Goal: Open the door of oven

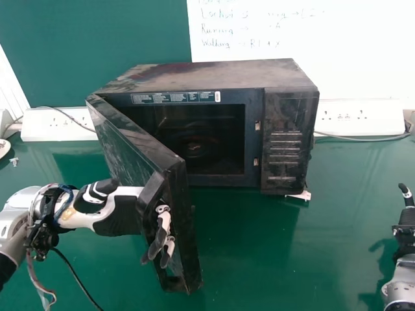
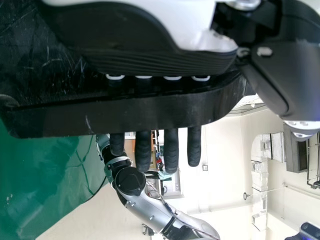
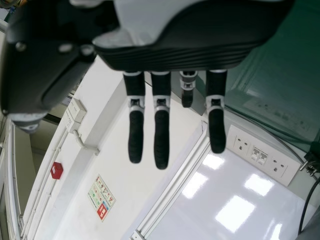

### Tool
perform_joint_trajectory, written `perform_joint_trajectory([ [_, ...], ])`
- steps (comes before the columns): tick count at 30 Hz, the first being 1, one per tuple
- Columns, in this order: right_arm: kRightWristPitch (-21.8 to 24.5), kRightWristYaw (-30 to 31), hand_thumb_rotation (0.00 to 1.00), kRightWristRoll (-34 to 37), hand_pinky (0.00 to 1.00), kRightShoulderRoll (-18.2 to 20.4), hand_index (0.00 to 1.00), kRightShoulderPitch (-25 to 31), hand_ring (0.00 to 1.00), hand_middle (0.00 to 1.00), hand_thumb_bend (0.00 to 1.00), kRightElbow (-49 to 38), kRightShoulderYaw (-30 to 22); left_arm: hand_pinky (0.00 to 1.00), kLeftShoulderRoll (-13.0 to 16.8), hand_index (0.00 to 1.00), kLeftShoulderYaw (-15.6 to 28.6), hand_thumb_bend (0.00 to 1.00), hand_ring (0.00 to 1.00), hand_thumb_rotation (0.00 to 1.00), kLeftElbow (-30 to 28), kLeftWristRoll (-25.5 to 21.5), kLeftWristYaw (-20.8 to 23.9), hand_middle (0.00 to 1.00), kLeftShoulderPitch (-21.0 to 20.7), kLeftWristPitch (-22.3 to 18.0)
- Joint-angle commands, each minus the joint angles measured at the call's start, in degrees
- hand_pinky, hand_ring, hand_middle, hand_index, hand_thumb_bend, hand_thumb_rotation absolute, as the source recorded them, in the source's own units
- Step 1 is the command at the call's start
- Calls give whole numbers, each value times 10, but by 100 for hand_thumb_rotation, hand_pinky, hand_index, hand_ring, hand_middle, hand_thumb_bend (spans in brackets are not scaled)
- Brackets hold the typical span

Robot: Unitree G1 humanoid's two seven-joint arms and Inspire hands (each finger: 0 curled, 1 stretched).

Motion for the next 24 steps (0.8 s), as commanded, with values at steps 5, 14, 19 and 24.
perform_joint_trajectory([
  [5,1,-5,89,-3,30,-6,57,-3,36,46,100,-4,1,20,52,40,120,100,24,80,-17,-40,-4,31,-14,-53],
  [14,3,-8,88,-3,29,-7,58,-6,35,47,100,-5,1,11,52,38,205,93,18,83,-42,-60,-4,29,19,-51],
  [19,3,-4,88,-5,30,-14,59,-7,36,47,100,4,0,8,70,39,260,92,15,83,-34,-49,-4,28,50,-40],
  [24,-1,-3,89,-11,31,-18,59,-3,36,48,100,4,4,8,90,38,357,90,14,49,-58,-23,10,26,95,-44],
])
